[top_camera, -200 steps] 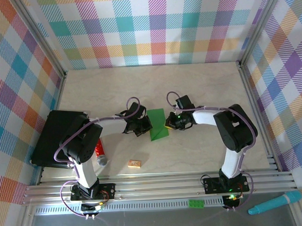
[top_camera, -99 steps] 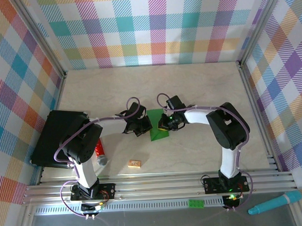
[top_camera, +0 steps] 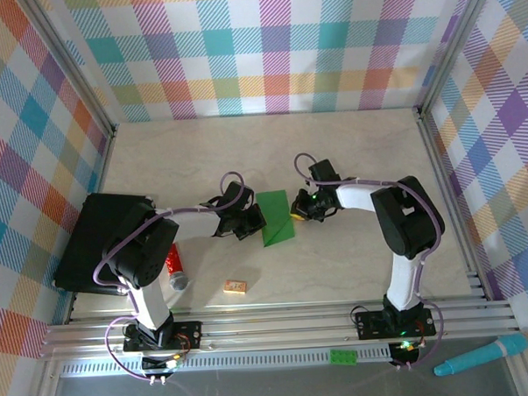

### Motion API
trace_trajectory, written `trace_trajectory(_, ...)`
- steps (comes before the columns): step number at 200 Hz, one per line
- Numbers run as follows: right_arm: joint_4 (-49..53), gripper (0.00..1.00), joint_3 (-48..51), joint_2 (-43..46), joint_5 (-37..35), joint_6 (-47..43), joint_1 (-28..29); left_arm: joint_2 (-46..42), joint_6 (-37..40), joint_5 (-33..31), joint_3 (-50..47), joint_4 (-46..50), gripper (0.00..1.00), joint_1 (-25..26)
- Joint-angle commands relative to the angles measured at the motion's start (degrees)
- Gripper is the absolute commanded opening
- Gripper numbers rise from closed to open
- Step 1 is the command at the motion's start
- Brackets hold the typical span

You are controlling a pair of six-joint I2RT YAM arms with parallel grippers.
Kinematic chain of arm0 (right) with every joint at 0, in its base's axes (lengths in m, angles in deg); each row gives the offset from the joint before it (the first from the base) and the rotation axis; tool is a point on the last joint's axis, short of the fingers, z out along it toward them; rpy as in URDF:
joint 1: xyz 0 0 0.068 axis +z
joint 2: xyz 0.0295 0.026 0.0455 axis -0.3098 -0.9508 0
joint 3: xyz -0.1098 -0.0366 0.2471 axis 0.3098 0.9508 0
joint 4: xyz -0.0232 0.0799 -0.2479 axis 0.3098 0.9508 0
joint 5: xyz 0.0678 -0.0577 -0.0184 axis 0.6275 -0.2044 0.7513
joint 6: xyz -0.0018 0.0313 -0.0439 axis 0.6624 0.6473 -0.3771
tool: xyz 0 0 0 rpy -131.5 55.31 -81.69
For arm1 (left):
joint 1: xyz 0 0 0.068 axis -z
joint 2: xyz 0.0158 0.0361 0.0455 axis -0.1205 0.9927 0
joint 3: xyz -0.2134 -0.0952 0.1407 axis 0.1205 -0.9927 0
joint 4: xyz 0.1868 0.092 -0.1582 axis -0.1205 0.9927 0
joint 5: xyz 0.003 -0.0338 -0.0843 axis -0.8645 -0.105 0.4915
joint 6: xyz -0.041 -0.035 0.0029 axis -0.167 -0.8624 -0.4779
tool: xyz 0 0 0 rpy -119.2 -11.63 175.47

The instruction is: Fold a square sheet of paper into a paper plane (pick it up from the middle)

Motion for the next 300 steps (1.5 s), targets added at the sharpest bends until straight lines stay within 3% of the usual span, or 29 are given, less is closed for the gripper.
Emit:
trace_trajectory(1, -0.3, 0.03, 1.6, 3.0, -1.3, -0.3, -0.6, 4.3, 1.9, -4.1, -3.3, 12.0, 0.0, 0.2)
trace_trajectory(53, -1.7, 0.04, -0.3, 2.4, 3.0, -4.3, 6.1, 4.2, 4.5, -2.1, -1.6, 11.6, 0.0, 0.2)
trace_trajectory(100, -1.6, 0.03, -1.9, -1.8, 6.6, -4.9, 7.2, 4.0, 5.1, -0.8, -1.6, 10.3, 0.0, 0.2)
trace_trajectory(152, -2.3, 0.03, 3.2, -2.7, 2.7, -4.2, 7.2, 3.7, 5.9, 0.0, 0.6, 10.4, 0.0, 0.1)
trace_trajectory(193, -5.1, 0.03, 9.5, -2.4, -3.1, 3.2, 7.4, -0.2, 5.2, 0.6, 4.2, 9.9, 0.0, 0.1)
trace_trajectory(225, -4.8, 0.03, 11.2, -1.7, -6.8, 9.2, 7.9, -6.3, 3.9, -3.1, 5.4, 13.1, 0.11, 0.7)
trace_trajectory(278, -3.0, 0.03, 10.8, -2.2, -8.4, 11.7, 8.0, -7.3, -3.4, 0.5, 0.6, 4.9, 0.12, 5.6)
trace_trajectory(300, -2.9, 0.03, 10.7, -2.4, -8.3, 11.7, 8.0, -4.6, -4.8, 1.4, 0.9, 2.9, 0.08, 6.6)
